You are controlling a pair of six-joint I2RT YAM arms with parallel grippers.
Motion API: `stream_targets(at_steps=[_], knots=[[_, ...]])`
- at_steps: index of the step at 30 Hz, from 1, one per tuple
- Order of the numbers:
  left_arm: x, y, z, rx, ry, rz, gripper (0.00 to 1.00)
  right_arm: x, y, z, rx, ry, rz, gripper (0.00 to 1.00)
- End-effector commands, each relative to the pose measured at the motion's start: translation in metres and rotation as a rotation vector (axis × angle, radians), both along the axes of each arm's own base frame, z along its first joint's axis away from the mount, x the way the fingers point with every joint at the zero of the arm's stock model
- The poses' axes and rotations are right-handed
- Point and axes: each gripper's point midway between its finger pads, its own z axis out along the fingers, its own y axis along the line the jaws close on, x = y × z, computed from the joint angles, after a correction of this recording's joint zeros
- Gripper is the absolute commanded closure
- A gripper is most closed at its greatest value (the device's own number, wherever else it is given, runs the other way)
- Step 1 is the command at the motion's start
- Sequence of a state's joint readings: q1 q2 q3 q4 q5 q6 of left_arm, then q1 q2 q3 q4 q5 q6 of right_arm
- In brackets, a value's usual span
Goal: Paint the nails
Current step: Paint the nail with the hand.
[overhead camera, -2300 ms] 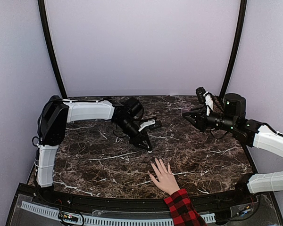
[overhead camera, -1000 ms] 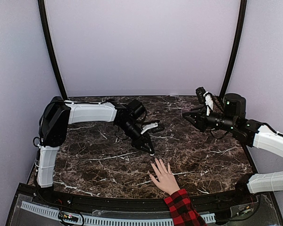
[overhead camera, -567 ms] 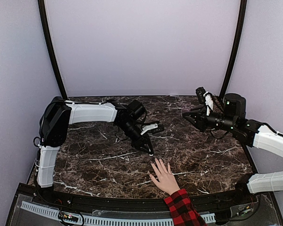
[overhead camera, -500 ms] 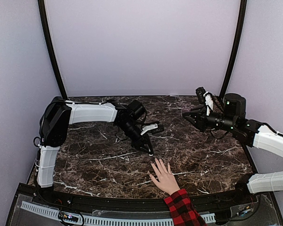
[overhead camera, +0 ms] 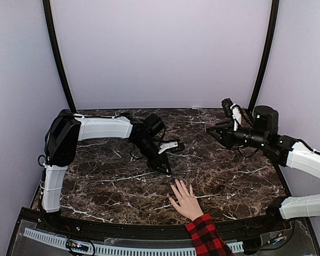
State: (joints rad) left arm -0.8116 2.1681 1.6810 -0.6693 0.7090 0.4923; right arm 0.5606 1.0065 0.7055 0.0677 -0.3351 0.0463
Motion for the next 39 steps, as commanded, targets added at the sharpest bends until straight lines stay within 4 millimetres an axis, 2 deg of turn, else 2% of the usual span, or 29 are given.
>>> stream_targets(at_steps=[1, 4, 14, 21, 28, 39], knots=[[0.002, 0.007, 0.005, 0.008, -0.009, -0.006, 1.00, 0.002, -0.004, 0.016, 0.033, -0.057, -0.016, 1.00], [0.004, 0.008, 0.016, -0.020, -0.008, 0.001, 1.00, 0.001, -0.003, 0.016, 0.034, -0.058, -0.013, 1.00], [0.016, 0.016, 0.080, -0.157, -0.080, 0.050, 1.00, -0.003, -0.002, 0.024, 0.045, -0.067, 0.006, 1.00], [0.014, 0.014, 0.095, -0.220, -0.098, 0.051, 1.00, -0.005, -0.001, 0.029, 0.050, -0.067, 0.021, 1.00], [-0.007, -0.001, 0.083, -0.240, -0.118, -0.011, 1.00, -0.007, 0.002, 0.026, 0.051, -0.063, 0.040, 1.00], [-0.025, -0.010, 0.036, -0.142, -0.061, -0.058, 1.00, -0.007, 0.002, 0.022, 0.046, -0.059, 0.037, 1.00]])
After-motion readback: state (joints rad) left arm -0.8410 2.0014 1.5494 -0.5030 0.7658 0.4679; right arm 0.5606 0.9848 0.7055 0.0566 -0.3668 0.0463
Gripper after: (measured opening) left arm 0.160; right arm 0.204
